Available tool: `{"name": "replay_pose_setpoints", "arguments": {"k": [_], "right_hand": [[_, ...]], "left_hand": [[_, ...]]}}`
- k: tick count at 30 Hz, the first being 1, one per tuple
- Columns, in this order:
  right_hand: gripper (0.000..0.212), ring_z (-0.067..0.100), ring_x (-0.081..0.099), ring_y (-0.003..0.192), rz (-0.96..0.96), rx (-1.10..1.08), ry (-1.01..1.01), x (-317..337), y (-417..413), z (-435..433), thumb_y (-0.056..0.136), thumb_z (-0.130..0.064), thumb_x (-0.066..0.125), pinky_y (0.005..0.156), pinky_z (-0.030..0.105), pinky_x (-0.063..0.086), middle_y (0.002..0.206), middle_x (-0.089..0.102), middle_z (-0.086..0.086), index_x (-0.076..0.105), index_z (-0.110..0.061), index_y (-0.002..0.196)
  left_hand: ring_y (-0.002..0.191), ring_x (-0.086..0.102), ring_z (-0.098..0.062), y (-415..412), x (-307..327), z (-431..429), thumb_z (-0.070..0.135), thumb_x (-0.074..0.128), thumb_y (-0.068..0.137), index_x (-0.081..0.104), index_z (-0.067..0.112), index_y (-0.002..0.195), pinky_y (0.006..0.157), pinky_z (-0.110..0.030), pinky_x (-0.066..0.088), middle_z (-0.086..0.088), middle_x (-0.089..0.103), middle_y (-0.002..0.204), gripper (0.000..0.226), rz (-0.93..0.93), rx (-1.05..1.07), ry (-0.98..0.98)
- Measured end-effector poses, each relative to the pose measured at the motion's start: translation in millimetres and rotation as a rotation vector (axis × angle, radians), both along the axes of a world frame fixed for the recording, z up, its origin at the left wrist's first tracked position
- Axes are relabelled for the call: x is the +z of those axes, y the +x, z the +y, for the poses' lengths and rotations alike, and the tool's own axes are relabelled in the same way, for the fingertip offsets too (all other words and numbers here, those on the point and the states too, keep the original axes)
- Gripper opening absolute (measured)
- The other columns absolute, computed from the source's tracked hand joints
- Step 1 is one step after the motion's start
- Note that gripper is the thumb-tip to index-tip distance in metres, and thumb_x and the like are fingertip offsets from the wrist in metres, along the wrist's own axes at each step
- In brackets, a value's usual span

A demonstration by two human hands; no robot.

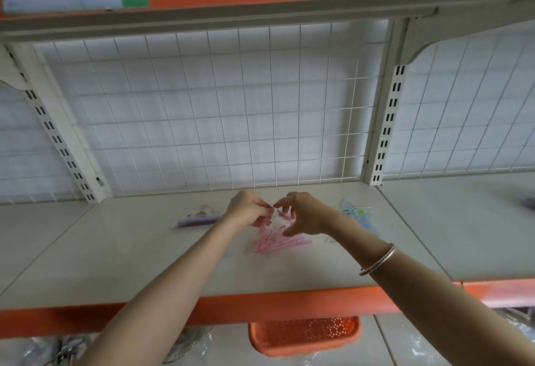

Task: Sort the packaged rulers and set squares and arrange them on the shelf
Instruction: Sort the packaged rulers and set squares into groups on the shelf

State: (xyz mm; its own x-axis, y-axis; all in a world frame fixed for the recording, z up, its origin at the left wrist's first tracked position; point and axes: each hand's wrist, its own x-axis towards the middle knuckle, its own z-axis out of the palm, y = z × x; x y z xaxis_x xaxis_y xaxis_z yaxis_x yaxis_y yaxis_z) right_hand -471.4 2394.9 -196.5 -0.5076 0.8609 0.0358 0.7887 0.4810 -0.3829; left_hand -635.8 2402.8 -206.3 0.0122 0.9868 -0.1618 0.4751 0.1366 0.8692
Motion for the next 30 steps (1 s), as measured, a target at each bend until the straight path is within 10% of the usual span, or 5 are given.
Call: {"name": "replay_pose_setpoints", "arguments": {"k": [16,30], "right_hand": [[0.059,0.015,0.054,0.104,-0.047,0.022,-0.109,-15.2,3.0,-4.9,0.076,-0.021,0.075,0.083,0.019,0.036,0.122,0.058,0.005,0.055,-0.013,0.131],[0.040,0.016,0.056,0.099,0.019,-0.228,0.093,-6.3,79.9,6.5,0.082,-0.021,0.069,0.089,0.030,0.046,0.115,0.062,0.005,0.062,-0.017,0.121]], "left_hand": [[0.077,0.070,-0.027,2.5,-6.2,-13.7,-0.006,0.066,0.079,0.073,0.002,0.095,0.074,-0.032,0.059,-0.015,0.070,0.083,0.019,0.200,0.001,-0.010],[0.109,0.053,-0.018,48.3,-3.2,-17.2,0.030,0.060,0.090,0.066,0.023,0.113,0.091,-0.029,0.039,0.002,0.061,0.115,0.025,0.714,-0.312,0.476]]}}
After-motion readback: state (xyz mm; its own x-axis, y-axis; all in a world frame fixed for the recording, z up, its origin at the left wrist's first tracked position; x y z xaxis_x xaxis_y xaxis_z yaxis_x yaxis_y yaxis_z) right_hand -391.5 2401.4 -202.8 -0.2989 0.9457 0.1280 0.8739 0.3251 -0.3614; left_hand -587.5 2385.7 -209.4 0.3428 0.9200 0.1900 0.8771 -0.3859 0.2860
